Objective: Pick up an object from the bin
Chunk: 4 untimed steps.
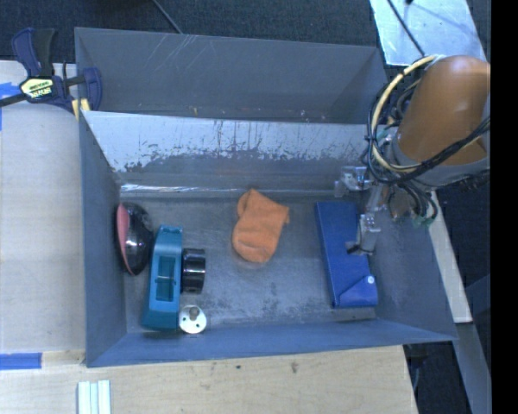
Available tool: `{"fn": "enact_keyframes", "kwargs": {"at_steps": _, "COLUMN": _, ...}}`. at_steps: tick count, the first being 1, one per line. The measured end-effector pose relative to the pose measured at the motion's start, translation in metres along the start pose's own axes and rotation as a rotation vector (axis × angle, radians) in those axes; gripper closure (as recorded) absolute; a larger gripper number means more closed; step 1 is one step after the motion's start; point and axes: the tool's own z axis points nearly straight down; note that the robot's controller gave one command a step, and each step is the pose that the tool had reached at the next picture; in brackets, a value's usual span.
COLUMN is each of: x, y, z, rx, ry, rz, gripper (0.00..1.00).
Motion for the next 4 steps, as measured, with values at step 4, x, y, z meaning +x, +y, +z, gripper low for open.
{"fn": "enact_keyframes", "kwargs": {"at_steps": 4, "x": -0.027, "y": 0.111, "z": 0.099, "rx": -0.001, "ry": 0.001, "rz": 0.147, "gripper": 0.0}}
